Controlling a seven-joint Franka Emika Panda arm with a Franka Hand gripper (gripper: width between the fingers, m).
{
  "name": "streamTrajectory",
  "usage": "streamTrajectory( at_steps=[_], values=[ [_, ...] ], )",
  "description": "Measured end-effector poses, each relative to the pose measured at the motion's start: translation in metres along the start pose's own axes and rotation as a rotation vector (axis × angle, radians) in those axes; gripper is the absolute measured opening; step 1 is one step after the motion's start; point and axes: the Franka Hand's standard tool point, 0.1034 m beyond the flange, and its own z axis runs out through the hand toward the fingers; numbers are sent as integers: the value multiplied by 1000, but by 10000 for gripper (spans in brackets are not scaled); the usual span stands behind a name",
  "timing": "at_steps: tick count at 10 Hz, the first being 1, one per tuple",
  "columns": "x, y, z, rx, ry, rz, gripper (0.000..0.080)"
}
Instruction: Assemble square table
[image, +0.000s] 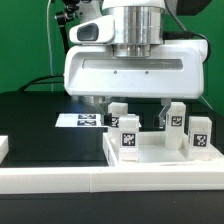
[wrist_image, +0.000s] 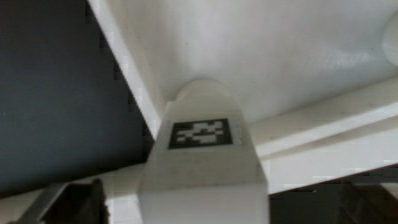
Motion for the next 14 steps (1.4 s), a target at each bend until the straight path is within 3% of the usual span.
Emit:
streamTrajectory(
  at_steps=[1, 3, 4, 5, 8, 14],
  values=[
    [0, 0, 0, -2, 1, -54, 649],
    [0, 1, 0, -2, 0, -66, 397],
    [0, 1, 0, -2, 1, -66, 397],
    [0, 1, 0, -2, 1, -59, 288],
    [0, 1, 0, 0, 1, 1, 288],
    [0, 4, 1, 19, 24, 603, 290]
  ],
)
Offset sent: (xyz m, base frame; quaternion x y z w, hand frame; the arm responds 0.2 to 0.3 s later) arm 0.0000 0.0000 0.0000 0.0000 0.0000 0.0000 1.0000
